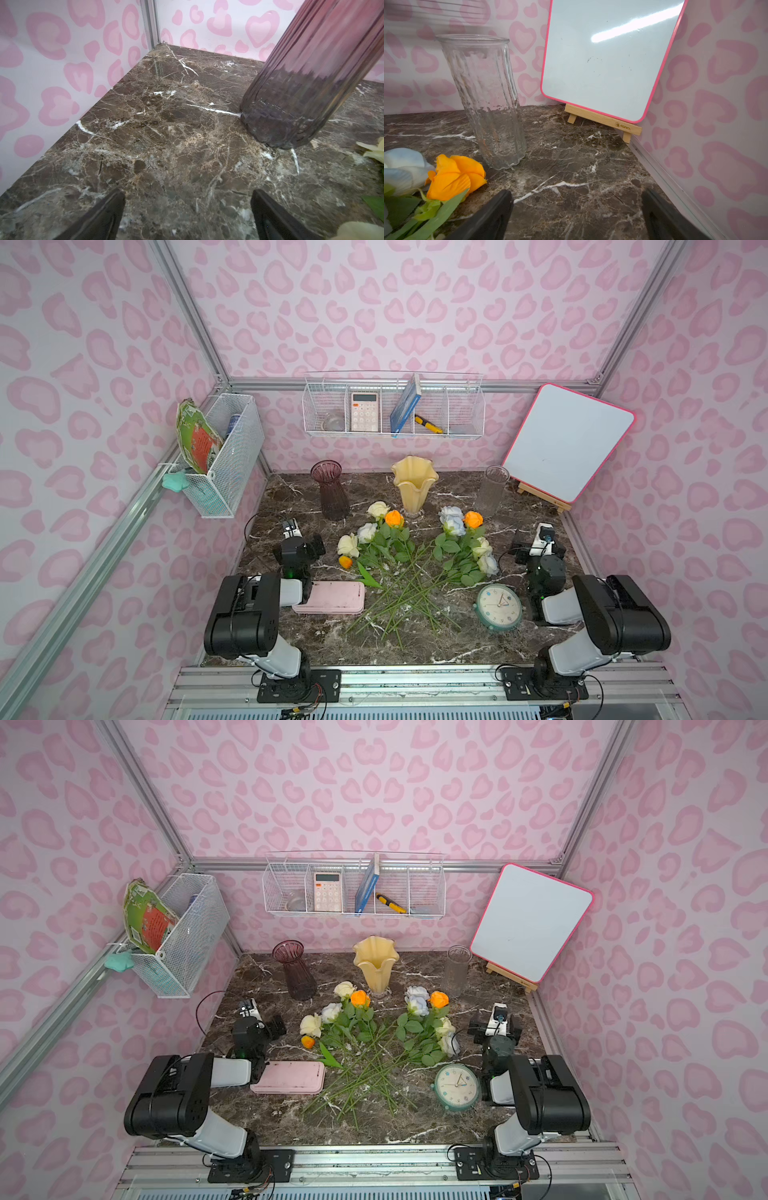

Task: Arrange the flowers in different vases according to their colors
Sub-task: Move the distractor to the center of the board.

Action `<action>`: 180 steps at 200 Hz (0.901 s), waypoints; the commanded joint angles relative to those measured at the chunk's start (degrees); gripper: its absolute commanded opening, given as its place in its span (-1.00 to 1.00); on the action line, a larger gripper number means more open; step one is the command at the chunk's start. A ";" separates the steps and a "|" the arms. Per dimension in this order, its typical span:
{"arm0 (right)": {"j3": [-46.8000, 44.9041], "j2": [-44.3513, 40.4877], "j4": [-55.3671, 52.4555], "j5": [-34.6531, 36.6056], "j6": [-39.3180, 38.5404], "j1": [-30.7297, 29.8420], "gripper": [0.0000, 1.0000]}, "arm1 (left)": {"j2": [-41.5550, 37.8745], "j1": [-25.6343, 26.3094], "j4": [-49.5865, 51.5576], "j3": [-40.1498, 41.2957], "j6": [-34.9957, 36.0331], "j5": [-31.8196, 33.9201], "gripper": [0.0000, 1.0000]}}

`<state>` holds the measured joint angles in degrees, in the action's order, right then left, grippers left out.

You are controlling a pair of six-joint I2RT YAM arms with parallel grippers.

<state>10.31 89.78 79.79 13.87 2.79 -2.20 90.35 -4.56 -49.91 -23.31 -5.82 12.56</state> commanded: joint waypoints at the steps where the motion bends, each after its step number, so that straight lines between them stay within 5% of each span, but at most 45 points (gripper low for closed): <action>1: 0.09 0.05 0.65 0.28 0.38 -0.02 0.99 | -0.14 -0.10 -0.80 -0.09 -0.28 -0.16 0.99; 107: 0.05 -0.10 0.81 0.28 0.34 -0.02 0.99 | -0.23 -0.10 -0.99 0.00 -0.01 -0.30 0.99; 116: 0.25 -1.05 -0.01 4.57 0.16 -1.11 0.99 | -0.91 -0.10 -2.14 0.08 2.18 -1.87 0.99; 139: 5.47 -9.18 -15.07 10.62 -3.43 -5.61 0.99 | -11.82 1.29 22.32 -7.60 1.51 -0.55 0.99; 154: 11.96 -15.56 -27.64 12.30 -4.87 -8.09 0.99 | -18.36 3.32 25.74 -9.54 -0.56 2.68 0.99; 180: 25.18 -23.07 -53.44 5.32 3.89 -9.22 0.99 | -26.05 7.15 47.65 -19.91 -10.46 6.40 0.99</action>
<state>27.18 70.72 52.51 21.80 0.25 -10.74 68.45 0.12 -27.24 -35.31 -6.74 14.13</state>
